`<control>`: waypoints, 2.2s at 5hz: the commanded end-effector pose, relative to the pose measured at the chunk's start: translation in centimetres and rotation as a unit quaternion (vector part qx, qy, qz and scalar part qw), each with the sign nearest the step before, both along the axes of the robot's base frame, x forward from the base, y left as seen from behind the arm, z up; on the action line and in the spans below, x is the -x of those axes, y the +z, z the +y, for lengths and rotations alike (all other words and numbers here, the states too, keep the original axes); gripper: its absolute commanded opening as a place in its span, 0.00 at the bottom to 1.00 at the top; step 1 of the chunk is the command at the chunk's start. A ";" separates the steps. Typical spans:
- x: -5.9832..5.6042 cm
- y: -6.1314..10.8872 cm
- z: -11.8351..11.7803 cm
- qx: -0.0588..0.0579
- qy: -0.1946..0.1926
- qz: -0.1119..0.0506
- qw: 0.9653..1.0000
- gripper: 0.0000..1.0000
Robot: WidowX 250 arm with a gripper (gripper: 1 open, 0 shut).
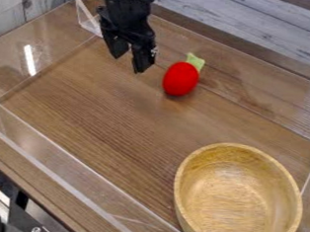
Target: Move the red object to the right side of the table
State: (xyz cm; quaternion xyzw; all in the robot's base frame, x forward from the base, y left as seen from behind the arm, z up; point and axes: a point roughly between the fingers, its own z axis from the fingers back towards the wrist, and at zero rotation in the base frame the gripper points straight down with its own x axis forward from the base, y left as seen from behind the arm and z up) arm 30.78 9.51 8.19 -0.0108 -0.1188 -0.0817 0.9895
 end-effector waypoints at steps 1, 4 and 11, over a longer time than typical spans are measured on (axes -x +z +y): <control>-2.1 1.9 -0.2 -0.013 0.000 -0.028 1.000 1.00; -1.8 3.3 0.7 -0.021 0.061 -0.035 0.997 1.00; -2.0 3.0 -0.7 -0.023 0.000 -0.049 0.999 1.00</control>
